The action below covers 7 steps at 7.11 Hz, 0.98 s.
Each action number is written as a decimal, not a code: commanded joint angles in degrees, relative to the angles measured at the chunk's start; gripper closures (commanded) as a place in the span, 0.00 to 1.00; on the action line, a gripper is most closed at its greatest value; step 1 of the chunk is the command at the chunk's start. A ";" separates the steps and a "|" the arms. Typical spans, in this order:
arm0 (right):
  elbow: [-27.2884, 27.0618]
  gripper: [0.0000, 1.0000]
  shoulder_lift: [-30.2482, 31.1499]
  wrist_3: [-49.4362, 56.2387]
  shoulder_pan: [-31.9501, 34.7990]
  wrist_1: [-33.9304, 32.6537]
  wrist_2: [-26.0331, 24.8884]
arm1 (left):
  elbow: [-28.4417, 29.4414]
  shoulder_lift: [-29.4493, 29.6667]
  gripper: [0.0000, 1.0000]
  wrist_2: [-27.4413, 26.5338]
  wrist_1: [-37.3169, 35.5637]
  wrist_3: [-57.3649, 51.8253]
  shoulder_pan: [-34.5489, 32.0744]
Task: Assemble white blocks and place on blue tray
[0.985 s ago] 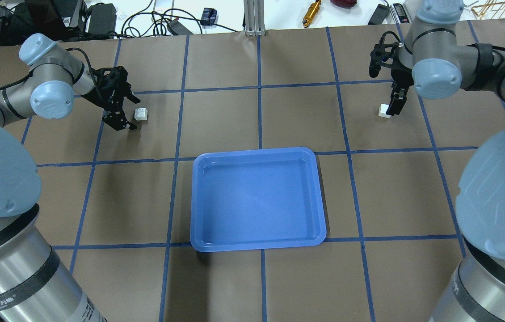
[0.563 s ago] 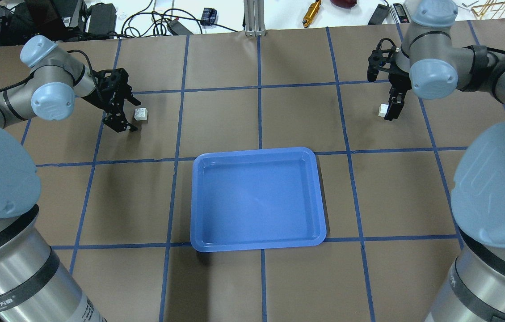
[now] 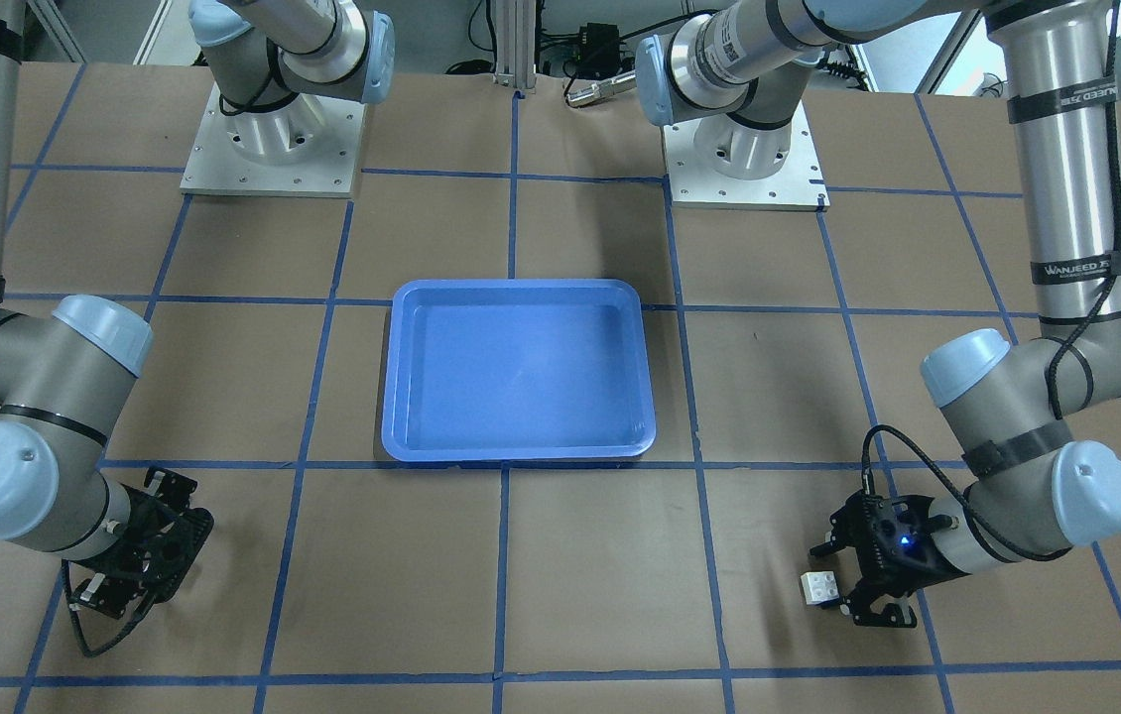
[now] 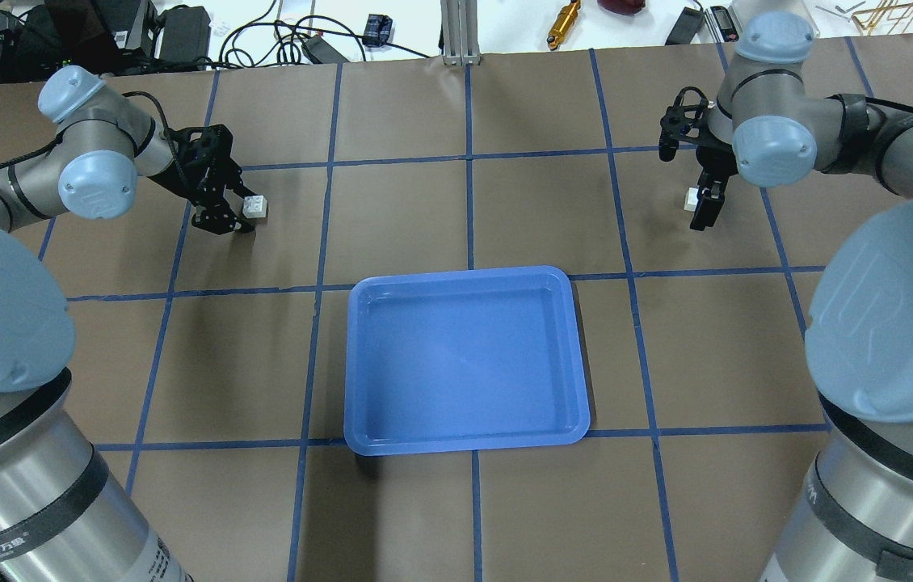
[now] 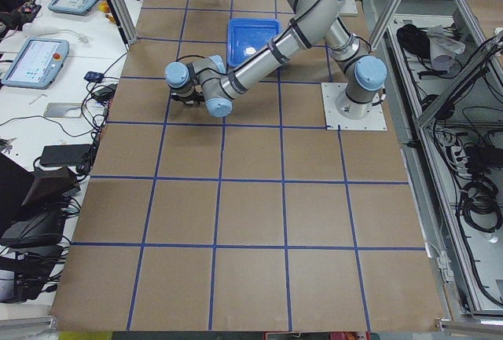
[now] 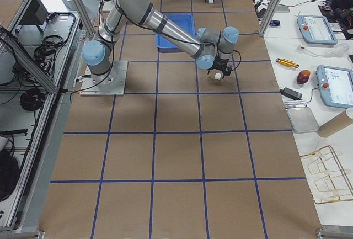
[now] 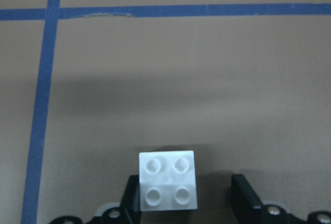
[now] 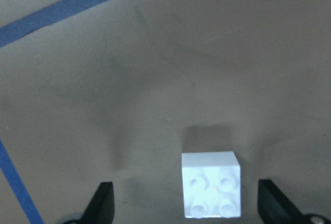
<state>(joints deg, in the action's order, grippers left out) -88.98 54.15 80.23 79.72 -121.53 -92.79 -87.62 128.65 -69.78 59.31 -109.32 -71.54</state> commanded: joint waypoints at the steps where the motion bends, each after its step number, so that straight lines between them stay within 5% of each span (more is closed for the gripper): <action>1: 0.03 0.77 -0.28 0.01 0.00 0.15 -0.72 | 0.00 0.11 0.67 -0.01 -0.08 -0.10 0.00; 2: 0.03 1.00 -0.02 0.01 0.00 0.33 -0.90 | 0.08 -0.06 0.87 0.08 -0.16 -0.10 0.00; 3: 0.20 1.00 0.07 0.36 0.00 1.55 -1.25 | 0.09 -0.32 1.00 0.17 -0.16 -0.19 0.00; 7: 3.63 1.00 2.87 1.16 2.10 6.38 -0.11 | -0.61 -4.71 1.00 4.54 1.50 2.09 -0.96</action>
<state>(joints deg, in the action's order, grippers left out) -86.05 55.59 81.32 80.74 -116.77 -93.32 -87.73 125.56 -67.72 60.00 -108.20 -72.01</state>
